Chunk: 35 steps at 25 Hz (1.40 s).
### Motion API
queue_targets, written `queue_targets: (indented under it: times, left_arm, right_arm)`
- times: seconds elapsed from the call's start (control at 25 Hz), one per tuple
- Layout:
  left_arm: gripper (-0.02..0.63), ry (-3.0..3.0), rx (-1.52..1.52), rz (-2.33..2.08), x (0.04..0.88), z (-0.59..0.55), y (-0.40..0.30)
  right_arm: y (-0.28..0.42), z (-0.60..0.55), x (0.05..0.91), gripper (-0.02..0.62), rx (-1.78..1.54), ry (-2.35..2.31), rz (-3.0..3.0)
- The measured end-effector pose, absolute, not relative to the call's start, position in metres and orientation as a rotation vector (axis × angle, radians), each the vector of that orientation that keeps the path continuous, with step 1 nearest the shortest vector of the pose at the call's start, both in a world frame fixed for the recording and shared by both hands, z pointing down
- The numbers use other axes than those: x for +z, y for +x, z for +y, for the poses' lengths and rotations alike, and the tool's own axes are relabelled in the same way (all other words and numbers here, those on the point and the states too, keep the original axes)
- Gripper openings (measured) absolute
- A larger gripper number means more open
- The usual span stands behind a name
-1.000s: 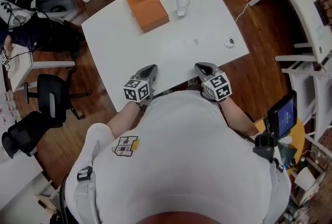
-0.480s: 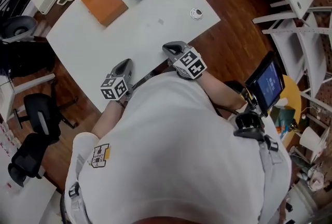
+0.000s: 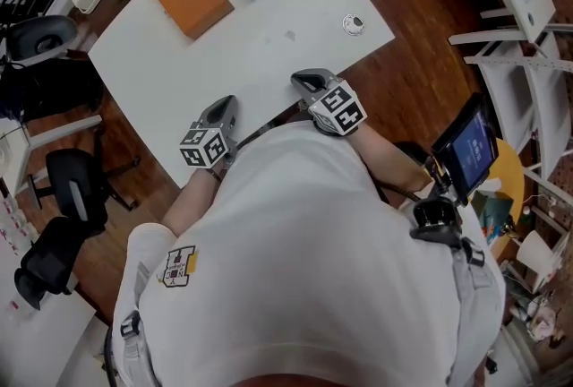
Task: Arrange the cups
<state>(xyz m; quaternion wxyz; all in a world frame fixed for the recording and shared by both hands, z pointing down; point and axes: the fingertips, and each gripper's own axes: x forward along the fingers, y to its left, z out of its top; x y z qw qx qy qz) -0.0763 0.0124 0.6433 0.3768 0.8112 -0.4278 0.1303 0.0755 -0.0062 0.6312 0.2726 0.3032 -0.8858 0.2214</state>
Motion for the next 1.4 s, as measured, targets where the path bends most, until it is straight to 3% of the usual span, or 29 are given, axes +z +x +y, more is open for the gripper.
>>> queue_targets:
  times: [0.44, 0.8, 1.04, 1.32, 1.4]
  left_arm:
    - [0.003, 2.059, 0.351, -1.104, 0.644, 0.01, -0.069]
    - [0.003, 1.997, 0.38, -1.194, 0.642, 0.015, -0.069]
    - [0.003, 1.891, 0.367, -1.302, 0.642, 0.023, -0.076]
    - [0.003, 1.787, 0.364, -1.369, 0.651, 0.026, -0.085]
    - [0.003, 1.777, 0.362, -1.381, 0.651, 0.028, -0.081]
  right_arm:
    - [0.089, -0.027, 0.63, 0.0, 0.572, 0.836, -2.387]
    - [0.079, -0.159, 0.589, 0.002, 0.277, 0.863, -2.469]
    - [0.054, -0.223, 0.592, 0.105, 0.172, 0.788, -2.497]
    - [0.019, -0.267, 0.619, 0.323, 0.1, 0.742, -2.491]
    - [0.018, -0.272, 0.621, 0.36, 0.079, 0.742, -2.496]
